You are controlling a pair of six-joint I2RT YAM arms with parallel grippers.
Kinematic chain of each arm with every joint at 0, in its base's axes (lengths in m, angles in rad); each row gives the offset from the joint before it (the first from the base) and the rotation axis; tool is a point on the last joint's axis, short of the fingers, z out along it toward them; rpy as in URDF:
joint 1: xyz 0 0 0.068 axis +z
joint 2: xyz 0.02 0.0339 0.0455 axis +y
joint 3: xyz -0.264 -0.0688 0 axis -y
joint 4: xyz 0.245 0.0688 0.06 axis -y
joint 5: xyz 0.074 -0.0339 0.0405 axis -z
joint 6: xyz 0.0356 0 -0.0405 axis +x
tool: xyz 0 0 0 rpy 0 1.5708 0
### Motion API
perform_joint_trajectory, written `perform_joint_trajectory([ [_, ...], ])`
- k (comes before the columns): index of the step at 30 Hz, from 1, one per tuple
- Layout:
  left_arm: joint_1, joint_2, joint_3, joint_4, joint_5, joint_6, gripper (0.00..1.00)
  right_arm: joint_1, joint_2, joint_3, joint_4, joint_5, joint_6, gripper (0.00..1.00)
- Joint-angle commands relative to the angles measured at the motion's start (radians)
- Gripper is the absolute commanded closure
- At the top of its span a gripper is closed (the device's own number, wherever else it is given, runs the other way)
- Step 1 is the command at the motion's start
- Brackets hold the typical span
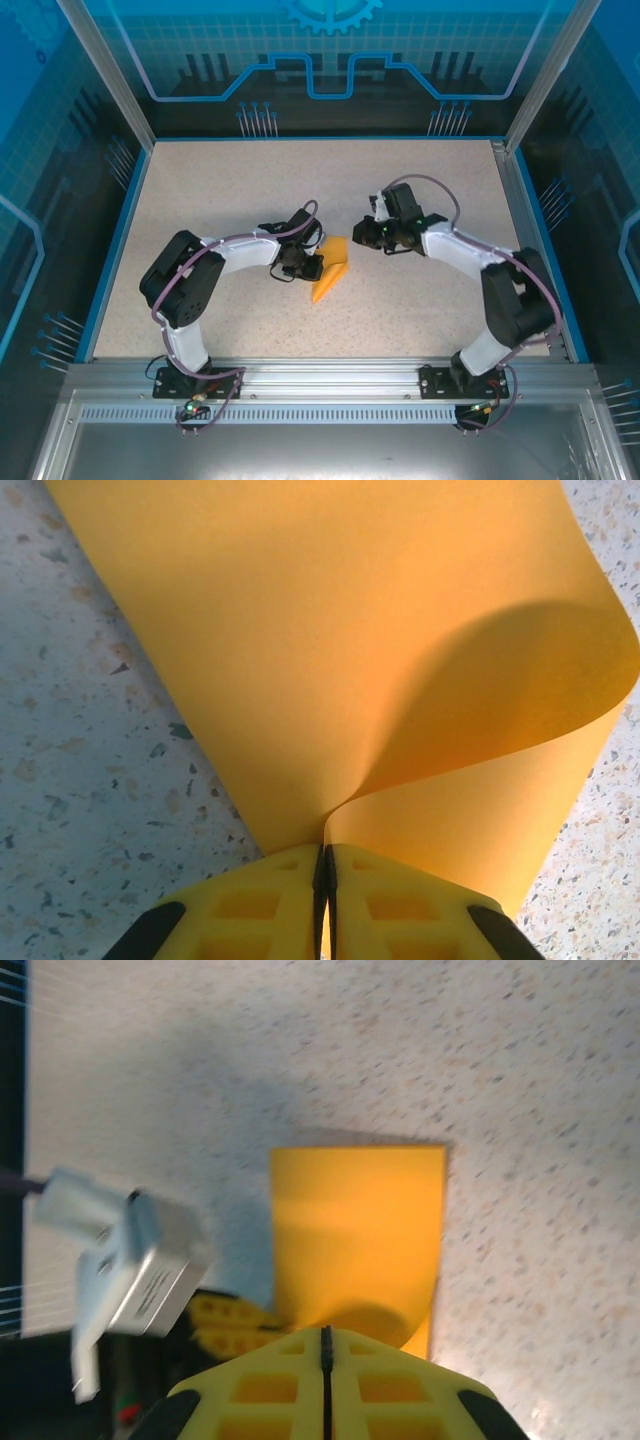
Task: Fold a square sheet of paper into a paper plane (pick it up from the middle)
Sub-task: Third fold the triangle at the center of the table.
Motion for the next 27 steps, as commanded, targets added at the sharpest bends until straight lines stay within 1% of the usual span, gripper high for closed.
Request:
perform_joint_trajectory([
  [1,0.003,0.031,-0.025,0.002,0.004,-0.003,0.88,0.045,-0.046,-0.184,0.216,-0.078,0.150,0.96],
  [3,0.004,0.032,-0.025,-0.001,0.004,0.000,0.88,0.112,-0.075,-0.283,0.337,-0.062,0.211,1.00],
  [4,0.004,0.029,-0.025,-0.004,0.001,0.002,0.88,0.150,-0.077,-0.306,0.377,-0.058,0.222,1.00],
  [8,0.004,0.031,-0.030,-0.004,0.004,0.008,0.88,0.301,-0.051,-0.315,0.436,-0.008,0.228,1.00],
  [11,0.004,0.039,-0.030,-0.003,0.012,0.008,0.88,0.358,-0.002,-0.296,0.454,0.012,0.245,1.00],
  [14,0.003,0.039,-0.031,-0.001,0.015,0.008,0.88,0.390,0.062,-0.280,0.483,0.009,0.263,1.00],
  [18,0.003,0.040,-0.032,0.000,0.017,0.011,0.88,0.397,0.126,-0.258,0.526,-0.025,0.265,1.00],
  [24,0.004,0.039,-0.037,-0.003,0.015,0.014,0.88,0.401,0.141,-0.247,0.525,-0.017,0.259,1.00],
  [27,0.005,0.041,-0.032,-0.002,0.016,0.016,0.88,0.401,0.159,-0.235,0.529,-0.035,0.256,1.00],
])
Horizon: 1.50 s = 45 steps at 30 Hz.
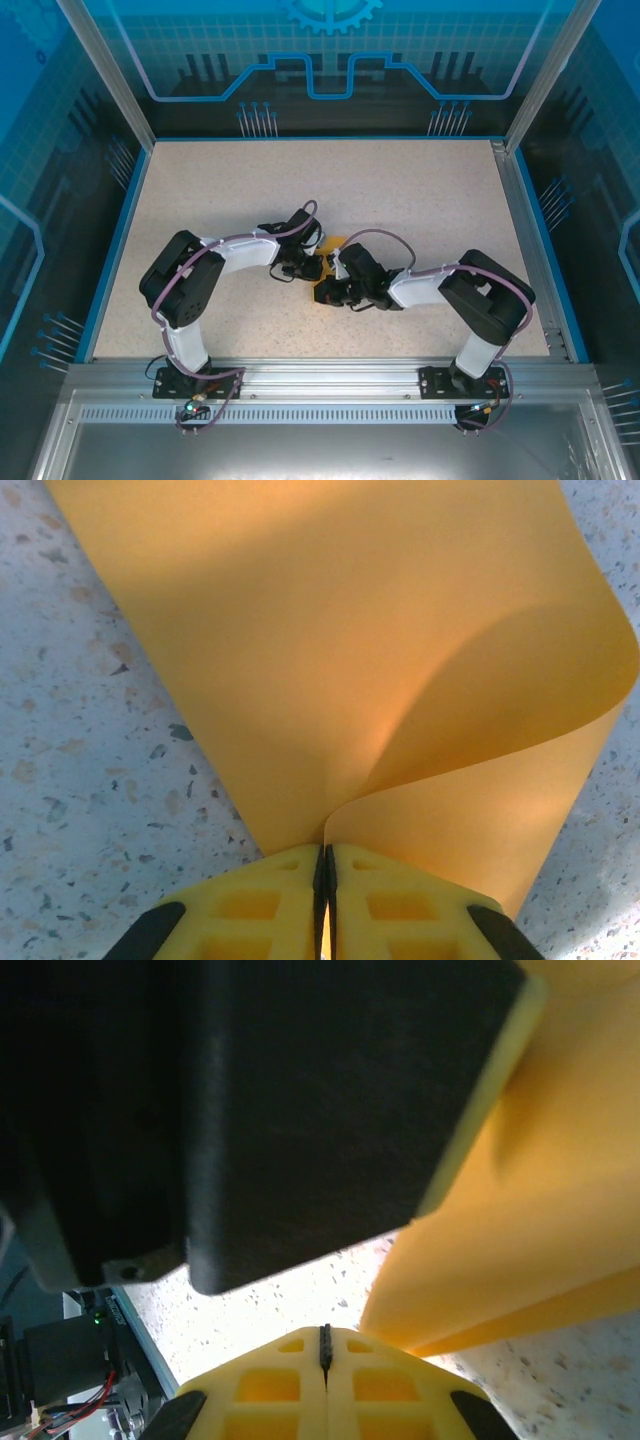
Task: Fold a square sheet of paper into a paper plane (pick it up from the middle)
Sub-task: Third fold the triangle at the center of the table.
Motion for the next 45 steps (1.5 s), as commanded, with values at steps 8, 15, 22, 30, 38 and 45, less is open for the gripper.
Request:
perform_joint_trajectory([
  [8,0.002,0.045,-0.021,-0.012,0.012,0.016,0.88,-0.012,0.081,0.056,-0.008,-0.021,0.009,1.00],
  [15,0.001,0.057,-0.015,-0.013,0.012,0.019,0.88,-0.024,0.132,0.037,0.028,-0.044,0.026,1.00],
  [22,0.002,0.061,-0.009,-0.017,0.010,0.024,0.88,-0.033,0.127,0.021,0.028,-0.036,0.032,1.00],
  [30,0.003,0.062,-0.006,-0.021,0.009,0.026,0.88,-0.064,-0.057,-0.004,-0.011,0.001,-0.021,1.00],
  [38,0.004,0.061,-0.005,-0.021,0.006,0.027,0.88,-0.133,-0.041,-0.026,0.020,-0.026,-0.038,1.00],
  [45,0.003,0.062,-0.011,-0.015,0.006,0.027,0.88,-0.151,0.024,0.007,0.045,-0.070,-0.046,1.00],
])
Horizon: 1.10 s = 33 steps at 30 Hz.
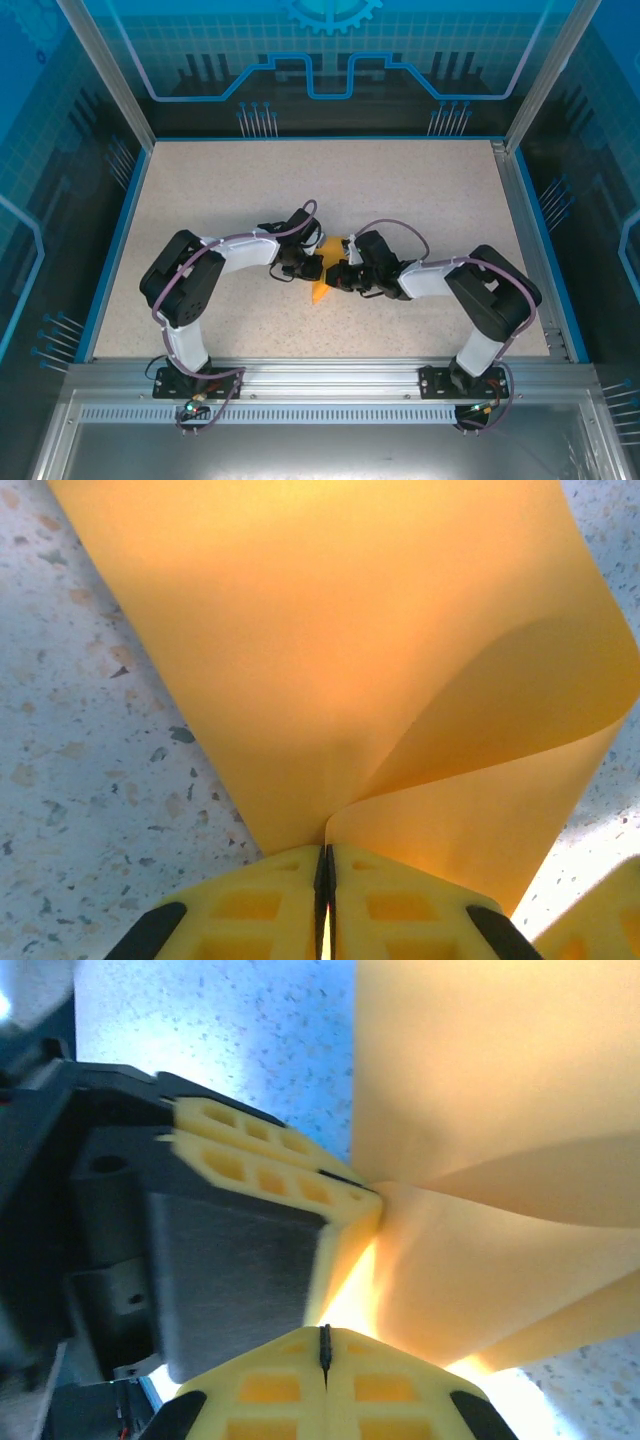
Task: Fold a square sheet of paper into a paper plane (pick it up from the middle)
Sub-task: Third fold the triangle at the center of the table.
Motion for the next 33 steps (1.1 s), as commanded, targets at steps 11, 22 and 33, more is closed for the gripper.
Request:
perform_joint_trajectory([
  [11,-0.001,0.059,-0.010,-0.015,-0.001,0.025,0.88,-0.013,0.089,0.007,-0.056,0.011,-0.051,1.00],
  [22,-0.001,0.067,-0.003,-0.019,0.000,0.029,0.88,-0.049,-0.010,0.010,-0.068,-0.017,-0.068,1.00],
  [33,0.000,0.067,-0.012,-0.009,0.006,0.028,0.88,-0.128,0.037,0.078,-0.092,-0.079,-0.134,1.00],
])
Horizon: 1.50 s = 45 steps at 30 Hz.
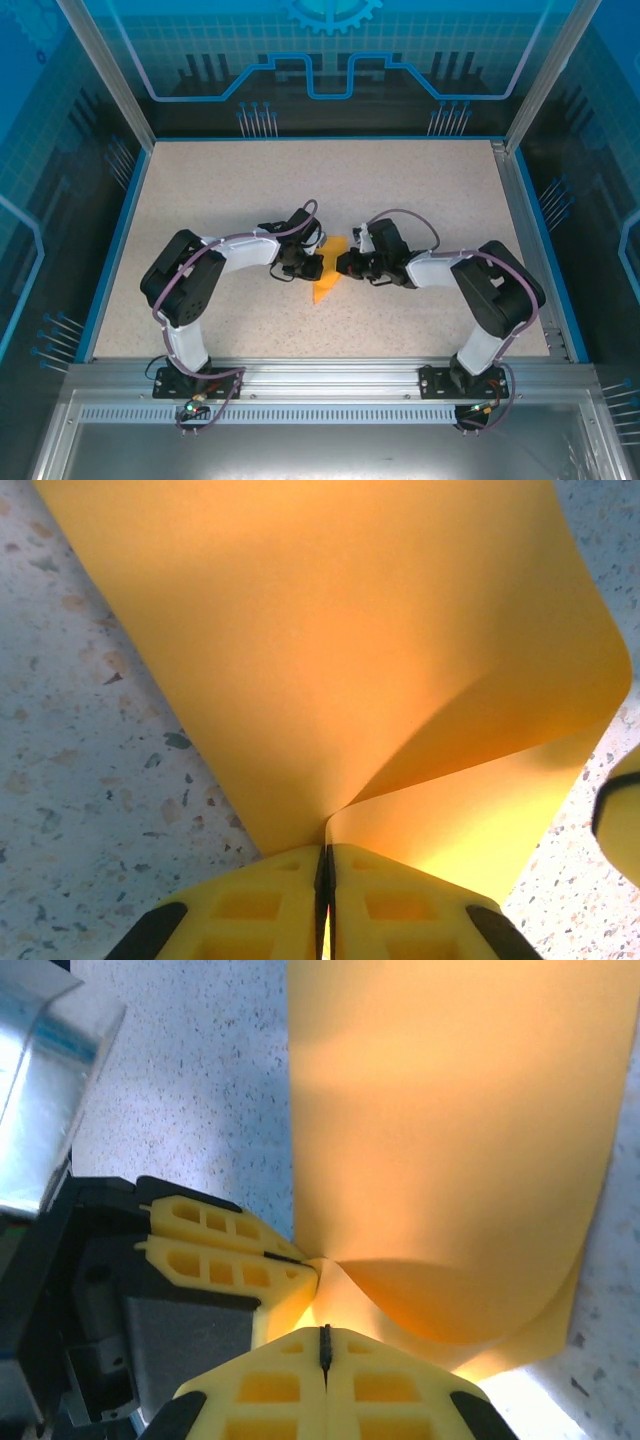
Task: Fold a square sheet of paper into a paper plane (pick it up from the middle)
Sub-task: Third fold the triangle at the center of the table.
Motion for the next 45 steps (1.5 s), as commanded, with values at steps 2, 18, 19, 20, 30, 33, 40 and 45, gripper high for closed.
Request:
perform_joint_trajectory([
  [2,-0.001,0.064,-0.015,-0.008,0.006,0.024,0.88,-0.008,0.047,0.035,-0.044,-0.012,-0.043,1.00],
  [18,-0.001,0.065,-0.014,-0.020,-0.008,0.035,0.88,-0.030,0.043,0.043,-0.118,0.022,-0.057,0.99],
  [19,0.000,0.064,-0.014,-0.022,-0.008,0.035,0.88,-0.038,0.025,0.046,-0.124,0.012,-0.061,0.99],
  [20,-0.001,0.063,-0.014,-0.022,-0.007,0.035,0.88,-0.046,0.012,0.050,-0.129,0.006,-0.064,0.98],
  [30,0.000,0.065,-0.007,-0.027,-0.005,0.037,0.88,-0.097,0.073,0.072,-0.092,-0.065,-0.073,0.98],
  [33,-0.001,0.063,-0.005,-0.030,-0.008,0.038,0.88,-0.097,0.106,0.075,-0.112,-0.041,-0.067,0.99],
  [40,0.000,0.062,-0.008,-0.033,-0.010,0.038,0.88,-0.098,0.137,0.038,-0.162,0.077,-0.054,0.99],
  [45,-0.001,0.063,-0.004,-0.034,-0.007,0.038,0.88,-0.097,0.069,0.061,-0.199,0.044,-0.086,0.98],
])
